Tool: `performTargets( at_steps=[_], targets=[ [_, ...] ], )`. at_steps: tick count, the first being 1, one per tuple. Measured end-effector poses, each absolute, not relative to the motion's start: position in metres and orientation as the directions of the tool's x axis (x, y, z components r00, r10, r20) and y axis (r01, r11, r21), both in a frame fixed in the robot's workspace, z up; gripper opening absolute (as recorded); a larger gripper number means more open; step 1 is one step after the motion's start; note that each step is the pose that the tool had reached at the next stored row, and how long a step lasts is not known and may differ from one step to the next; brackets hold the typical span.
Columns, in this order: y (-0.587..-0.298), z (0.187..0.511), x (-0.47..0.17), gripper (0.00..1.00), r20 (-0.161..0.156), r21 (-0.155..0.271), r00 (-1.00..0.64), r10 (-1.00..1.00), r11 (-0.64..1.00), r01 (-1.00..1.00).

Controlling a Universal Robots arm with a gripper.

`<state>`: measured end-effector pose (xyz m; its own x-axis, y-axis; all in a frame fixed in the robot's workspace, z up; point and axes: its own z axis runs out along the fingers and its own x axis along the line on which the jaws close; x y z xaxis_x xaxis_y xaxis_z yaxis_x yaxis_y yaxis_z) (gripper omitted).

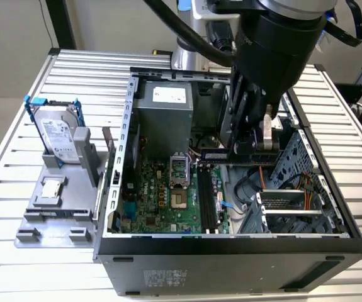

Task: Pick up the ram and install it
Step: 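Pick up the ram and move it above insertion slot, then insert the ram into the slot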

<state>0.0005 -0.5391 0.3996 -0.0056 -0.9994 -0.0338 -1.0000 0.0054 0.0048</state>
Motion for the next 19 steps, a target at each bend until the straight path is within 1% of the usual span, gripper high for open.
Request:
performTargets(
  at_steps=[5,12,19],
  targets=[
    [-0.539,0.4,0.013,0.0,-0.034,0.005,-0.006,-0.999,0.005,-1.0],
    [-0.538,0.399,0.014,0.0,-0.04,0.005,-0.006,-0.999,0.005,-1.0],
    [-0.52,0.4,0.014,0.0,-0.039,0.005,-0.006,-0.999,0.005,-1.0]
  ],
)
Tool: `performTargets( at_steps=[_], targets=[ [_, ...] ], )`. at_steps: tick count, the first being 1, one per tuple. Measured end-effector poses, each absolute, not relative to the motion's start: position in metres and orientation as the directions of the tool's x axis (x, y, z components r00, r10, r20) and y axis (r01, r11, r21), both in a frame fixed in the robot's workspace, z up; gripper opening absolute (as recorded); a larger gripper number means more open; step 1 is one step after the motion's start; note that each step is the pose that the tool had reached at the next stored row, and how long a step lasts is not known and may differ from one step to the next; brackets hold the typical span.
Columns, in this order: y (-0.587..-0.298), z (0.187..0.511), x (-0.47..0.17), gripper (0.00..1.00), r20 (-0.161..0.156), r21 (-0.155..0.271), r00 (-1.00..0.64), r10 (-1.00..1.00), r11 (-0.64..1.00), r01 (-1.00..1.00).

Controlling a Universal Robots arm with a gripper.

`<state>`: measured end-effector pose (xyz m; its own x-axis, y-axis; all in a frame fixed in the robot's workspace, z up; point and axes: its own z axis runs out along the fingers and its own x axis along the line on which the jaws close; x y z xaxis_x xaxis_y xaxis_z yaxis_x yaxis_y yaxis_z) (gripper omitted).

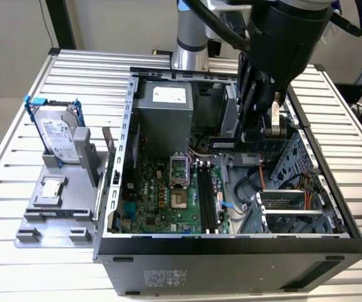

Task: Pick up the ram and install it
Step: 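Insert the ram into the slot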

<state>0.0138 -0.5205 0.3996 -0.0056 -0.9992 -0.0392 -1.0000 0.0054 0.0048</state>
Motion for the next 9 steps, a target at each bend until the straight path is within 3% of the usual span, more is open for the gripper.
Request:
performTargets(
  at_steps=[9],
  targets=[
    [-0.499,0.399,0.014,0.0,-0.039,0.005,-0.013,-0.999,0.013,-1.0]
  ],
)
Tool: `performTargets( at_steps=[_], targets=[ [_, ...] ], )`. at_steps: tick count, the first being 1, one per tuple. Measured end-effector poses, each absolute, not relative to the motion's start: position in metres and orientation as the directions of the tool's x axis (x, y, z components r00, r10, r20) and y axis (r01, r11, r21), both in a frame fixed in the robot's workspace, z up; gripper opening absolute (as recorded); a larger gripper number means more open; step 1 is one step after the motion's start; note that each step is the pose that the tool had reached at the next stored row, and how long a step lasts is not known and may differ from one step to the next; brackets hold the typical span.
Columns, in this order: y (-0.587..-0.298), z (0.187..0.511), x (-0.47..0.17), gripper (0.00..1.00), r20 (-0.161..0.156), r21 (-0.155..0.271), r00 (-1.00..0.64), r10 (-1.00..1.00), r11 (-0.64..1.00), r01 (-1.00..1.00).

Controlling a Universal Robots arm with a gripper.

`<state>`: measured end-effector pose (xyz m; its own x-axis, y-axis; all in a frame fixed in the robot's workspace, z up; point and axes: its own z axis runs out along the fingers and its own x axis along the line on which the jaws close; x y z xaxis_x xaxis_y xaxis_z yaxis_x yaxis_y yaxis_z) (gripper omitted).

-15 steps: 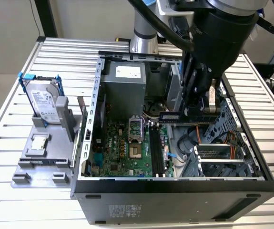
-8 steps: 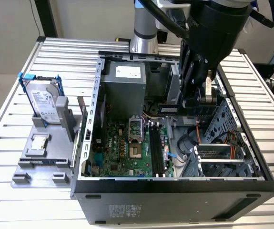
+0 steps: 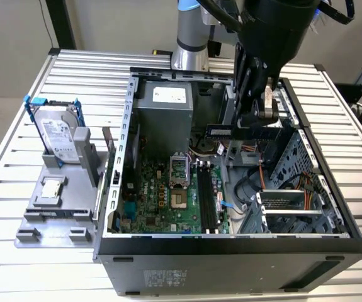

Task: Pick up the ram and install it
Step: 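Insert the ram into the slot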

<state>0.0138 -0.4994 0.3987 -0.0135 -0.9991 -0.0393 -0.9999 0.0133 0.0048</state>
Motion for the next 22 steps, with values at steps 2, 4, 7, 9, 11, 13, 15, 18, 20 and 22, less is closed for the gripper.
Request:
performTargets(
  at_steps=[2,4,7,9,11,13,15,18,20,22],
  targets=[
    [-0.497,0.398,0.014,0.0,-0.039,0.005,-0.019,-0.999,0.019,-1.0],
    [-0.494,0.398,0.014,0.0,-0.039,0.005,-0.024,-0.999,0.024,-1.0],
    [-0.49,0.397,0.014,0.0,-0.039,0.005,-0.031,-0.999,0.031,-1.0],
    [-0.487,0.397,0.014,0.0,-0.039,0.005,-0.035,-0.999,0.035,-0.999],
    [-0.483,0.396,0.014,0.0,-0.039,0.005,-0.038,-0.998,0.038,-0.999],
    [-0.48,0.396,0.014,0.0,-0.039,0.005,-0.041,-0.998,0.041,-0.999],
    [-0.475,0.396,0.014,0.0,-0.039,0.005,-0.044,-0.998,0.043,-0.999],
    [-0.469,0.395,0.014,0.0,-0.039,0.005,-0.047,-0.998,0.047,-0.999],
    [-0.465,0.395,0.014,0.0,-0.039,0.005,-0.049,-0.998,0.049,-0.999],
    [-0.461,0.394,0.014,0.0,-0.039,0.005,-0.051,-0.998,0.051,-0.999]
  ],
)
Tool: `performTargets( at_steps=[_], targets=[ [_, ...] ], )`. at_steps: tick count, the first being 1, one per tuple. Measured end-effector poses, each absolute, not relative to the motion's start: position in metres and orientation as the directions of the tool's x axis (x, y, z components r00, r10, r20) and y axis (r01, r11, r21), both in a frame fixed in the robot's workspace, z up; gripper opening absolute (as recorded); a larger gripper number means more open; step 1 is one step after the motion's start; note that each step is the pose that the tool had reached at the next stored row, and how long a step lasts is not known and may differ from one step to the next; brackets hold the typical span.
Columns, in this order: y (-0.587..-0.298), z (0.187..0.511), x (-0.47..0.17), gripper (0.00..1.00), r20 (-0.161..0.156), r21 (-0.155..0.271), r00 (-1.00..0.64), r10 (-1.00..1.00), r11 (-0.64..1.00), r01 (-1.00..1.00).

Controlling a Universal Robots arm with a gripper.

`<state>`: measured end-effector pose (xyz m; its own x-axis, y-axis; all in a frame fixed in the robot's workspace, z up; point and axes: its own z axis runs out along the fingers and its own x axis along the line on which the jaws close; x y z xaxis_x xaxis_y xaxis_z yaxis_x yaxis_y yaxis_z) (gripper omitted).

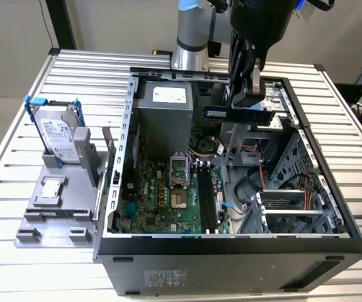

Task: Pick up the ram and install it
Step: 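Insert the ram into the slot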

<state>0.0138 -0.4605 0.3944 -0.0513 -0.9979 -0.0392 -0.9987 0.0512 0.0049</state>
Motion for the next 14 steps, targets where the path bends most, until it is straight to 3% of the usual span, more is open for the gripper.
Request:
performTargets(
  at_steps=[14],
  targets=[
    [-0.443,0.393,0.014,0.0,-0.039,0.008,-0.065,-0.997,0.065,-0.998]
  ],
)
